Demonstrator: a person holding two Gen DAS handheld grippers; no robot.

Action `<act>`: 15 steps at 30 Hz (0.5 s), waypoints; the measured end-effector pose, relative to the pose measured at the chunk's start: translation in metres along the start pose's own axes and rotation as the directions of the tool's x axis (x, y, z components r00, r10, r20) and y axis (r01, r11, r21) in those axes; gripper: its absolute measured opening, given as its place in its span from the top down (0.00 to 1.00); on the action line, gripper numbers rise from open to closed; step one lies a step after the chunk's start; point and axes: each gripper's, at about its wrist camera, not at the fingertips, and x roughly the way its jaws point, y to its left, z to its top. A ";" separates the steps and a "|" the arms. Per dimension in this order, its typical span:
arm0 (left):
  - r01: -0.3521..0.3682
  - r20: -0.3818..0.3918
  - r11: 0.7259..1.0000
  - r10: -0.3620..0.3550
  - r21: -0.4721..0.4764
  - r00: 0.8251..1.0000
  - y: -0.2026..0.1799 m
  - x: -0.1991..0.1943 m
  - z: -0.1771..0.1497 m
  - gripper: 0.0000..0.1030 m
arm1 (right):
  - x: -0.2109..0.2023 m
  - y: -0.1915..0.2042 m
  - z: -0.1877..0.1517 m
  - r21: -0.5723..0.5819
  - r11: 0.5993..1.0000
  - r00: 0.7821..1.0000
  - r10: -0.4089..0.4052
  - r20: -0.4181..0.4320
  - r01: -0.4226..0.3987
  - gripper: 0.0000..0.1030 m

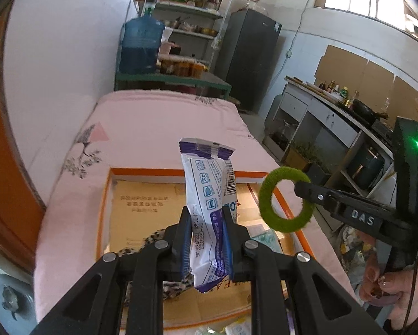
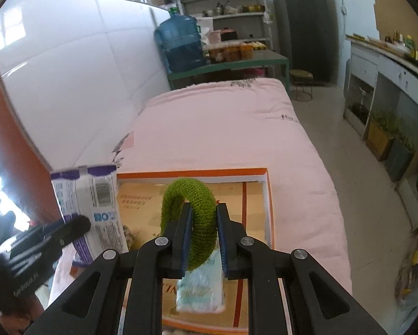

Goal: Organize soft objects
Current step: 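Carry the wipes pack and sponge ring into the box and open both tools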

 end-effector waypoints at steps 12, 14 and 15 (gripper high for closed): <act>-0.009 -0.099 0.999 0.006 -0.033 0.995 0.001 0.052 0.012 0.81 | 0.056 -0.018 0.015 0.060 0.998 0.995 -0.009 -0.096 0.015 0.82; -0.019 -0.116 0.999 0.016 -0.029 0.993 0.002 0.059 0.011 0.81 | 0.061 -0.021 0.015 0.067 0.998 0.994 -0.009 -0.106 0.016 0.82; -0.021 -0.122 0.999 0.017 -0.030 0.992 0.002 0.061 0.010 0.81 | 0.063 -0.022 0.013 0.069 0.997 0.994 -0.011 -0.111 0.018 0.82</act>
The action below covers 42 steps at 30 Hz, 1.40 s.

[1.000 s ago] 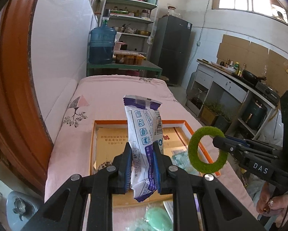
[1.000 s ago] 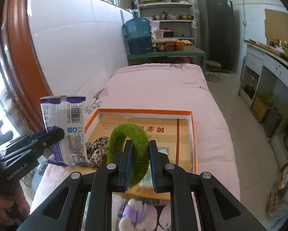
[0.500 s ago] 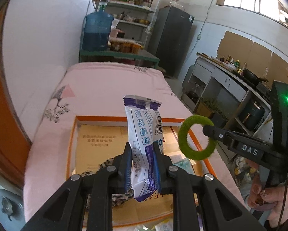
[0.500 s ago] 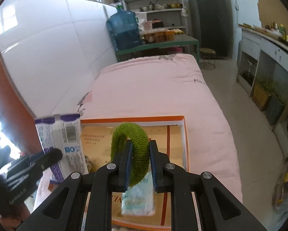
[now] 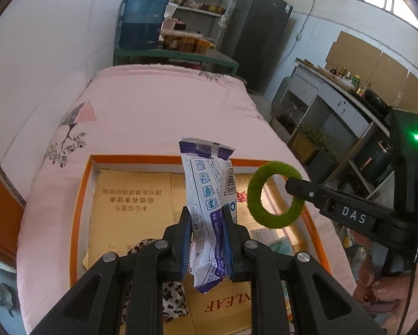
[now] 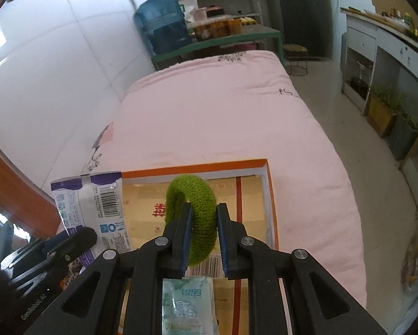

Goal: Organize soft objects
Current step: 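Carry the wipes pack and sponge ring into the box and open both tools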

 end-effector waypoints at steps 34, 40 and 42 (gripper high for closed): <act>-0.041 -0.097 0.999 0.038 -0.031 0.995 0.018 0.044 -0.019 0.47 | 0.046 -0.010 -0.023 -0.049 0.996 0.992 -0.085 -0.092 0.080 0.76; -0.036 -0.082 0.999 0.035 -0.019 0.996 0.013 0.037 -0.017 0.43 | 0.039 -0.010 -0.024 -0.051 0.995 0.993 -0.086 -0.082 0.082 0.73; -0.037 -0.074 0.999 0.036 -0.015 0.997 0.011 0.032 -0.017 0.42 | 0.034 -0.008 -0.024 -0.053 0.995 0.993 -0.087 -0.074 0.083 0.69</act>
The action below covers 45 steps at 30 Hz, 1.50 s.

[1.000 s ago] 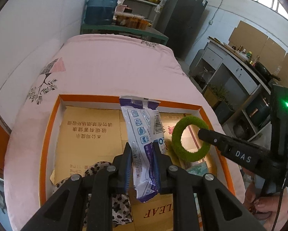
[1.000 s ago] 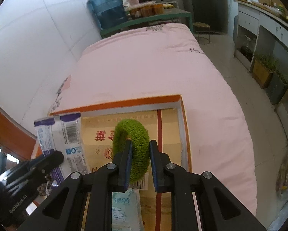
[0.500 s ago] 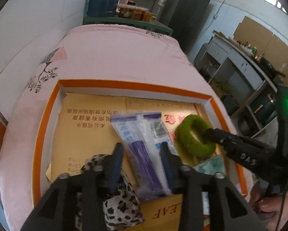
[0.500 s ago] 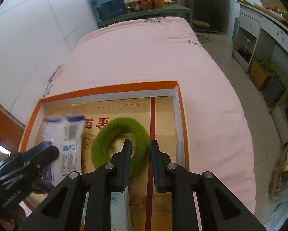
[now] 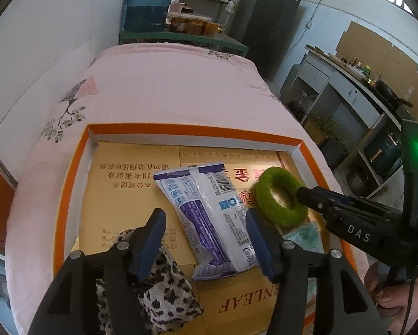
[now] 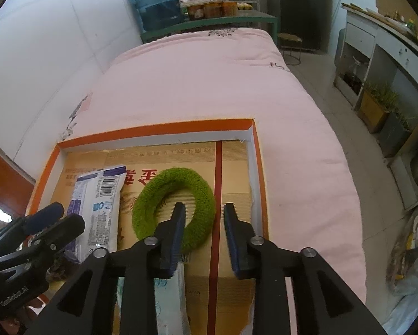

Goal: Organize soft objects
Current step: 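Carry the wipes pack and sponge ring into the box and open both tools, then withdraw both open tools from the box toward the plush toys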

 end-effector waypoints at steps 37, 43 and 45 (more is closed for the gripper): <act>-0.125 0.242 0.991 0.110 0.048 0.964 -0.016 -0.154 -0.078 0.42 | -0.144 0.043 -0.110 -0.033 0.998 0.988 0.064 0.141 -0.060 0.49; -0.133 0.239 0.990 0.120 0.040 0.964 -0.009 -0.168 -0.102 0.42 | -0.153 0.054 -0.136 -0.042 0.997 0.989 0.068 0.135 -0.063 0.49; -0.133 0.240 0.991 0.122 0.030 0.963 -0.009 -0.172 -0.108 0.42 | -0.154 0.056 -0.140 -0.046 0.997 0.989 0.070 0.132 -0.064 0.49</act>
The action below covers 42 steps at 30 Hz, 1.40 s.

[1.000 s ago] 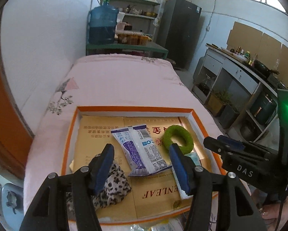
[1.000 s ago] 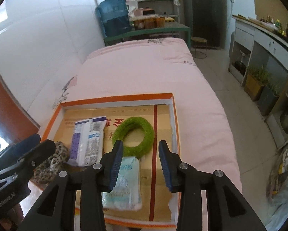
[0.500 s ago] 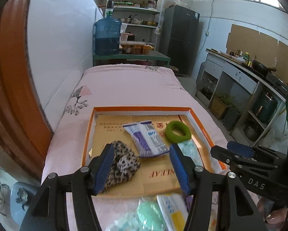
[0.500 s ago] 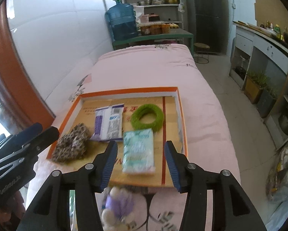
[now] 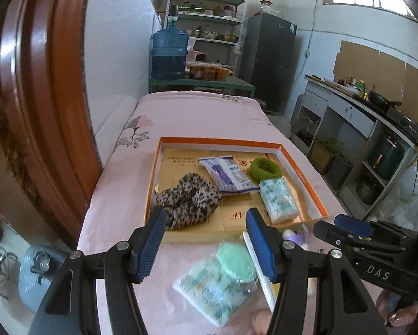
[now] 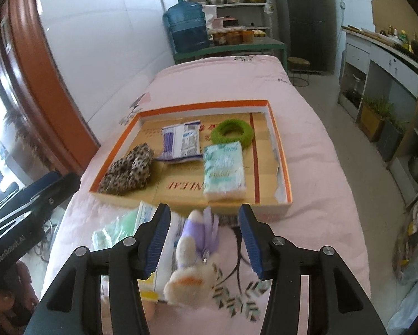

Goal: Organize soft objects
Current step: 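Withdraw both open tools from the box toward the plush toys, then grasp the cream teddy bear with the left tool while the right tool grasps the white bunny plush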

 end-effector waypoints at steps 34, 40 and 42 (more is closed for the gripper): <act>0.032 -0.021 0.998 -0.034 -0.058 0.999 0.020 -0.036 -0.083 0.42 | -0.009 0.005 -0.059 0.008 1.000 0.997 -0.005 -0.071 0.006 0.42; 0.089 -0.058 0.995 -0.092 -0.048 0.994 0.011 -0.043 -0.098 0.42 | -0.007 0.003 -0.062 0.011 1.000 0.997 -0.010 -0.079 0.011 0.42; 0.107 -0.067 0.994 -0.109 -0.031 0.992 0.004 -0.047 -0.104 0.42 | -0.007 0.003 -0.062 0.014 1.000 0.997 -0.009 -0.078 0.010 0.42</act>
